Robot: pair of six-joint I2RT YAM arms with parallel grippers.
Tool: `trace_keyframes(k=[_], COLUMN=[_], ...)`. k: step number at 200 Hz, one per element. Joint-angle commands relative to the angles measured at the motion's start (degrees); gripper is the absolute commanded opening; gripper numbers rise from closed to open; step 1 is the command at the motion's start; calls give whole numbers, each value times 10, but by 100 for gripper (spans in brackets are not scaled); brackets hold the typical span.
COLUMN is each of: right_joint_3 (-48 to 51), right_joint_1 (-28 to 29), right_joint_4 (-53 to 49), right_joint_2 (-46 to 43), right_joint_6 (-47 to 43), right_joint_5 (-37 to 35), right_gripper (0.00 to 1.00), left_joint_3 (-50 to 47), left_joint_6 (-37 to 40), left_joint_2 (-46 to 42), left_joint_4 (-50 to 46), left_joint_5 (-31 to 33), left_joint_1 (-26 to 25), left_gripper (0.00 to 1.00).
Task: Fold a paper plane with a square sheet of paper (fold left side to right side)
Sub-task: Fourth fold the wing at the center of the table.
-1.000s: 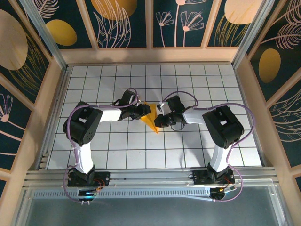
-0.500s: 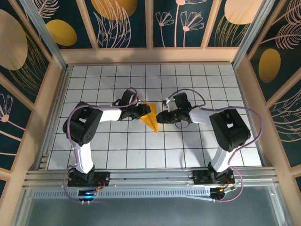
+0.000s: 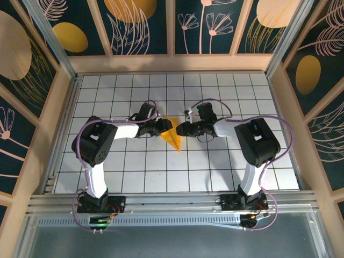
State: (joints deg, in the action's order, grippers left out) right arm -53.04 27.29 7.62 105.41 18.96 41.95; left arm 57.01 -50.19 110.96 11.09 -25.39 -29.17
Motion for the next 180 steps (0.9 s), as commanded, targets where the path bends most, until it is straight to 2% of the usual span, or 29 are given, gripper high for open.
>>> trace_keyframes(k=[1,76,105,180], right_joint_3=[-22,-21,-22,-23], right_joint_1=[5,6,6,6], right_joint_4=[19,9,-12,-24], right_joint_2=[17,35,37,50], right_joint_6=[12,8,-3,-7], right_joint_5=[12,-1,-21,-49], right_gripper=[37,19,3,1], left_joint_3=[0,1,0,0], left_joint_6=[12,13,13,13], left_joint_2=[17,17,15,14], left_joint_4=[-39,-40,-40,-40], left_joint_5=[25,23,25,26], left_joint_1=[3,3,3,3], left_gripper=[41,41,41,41])
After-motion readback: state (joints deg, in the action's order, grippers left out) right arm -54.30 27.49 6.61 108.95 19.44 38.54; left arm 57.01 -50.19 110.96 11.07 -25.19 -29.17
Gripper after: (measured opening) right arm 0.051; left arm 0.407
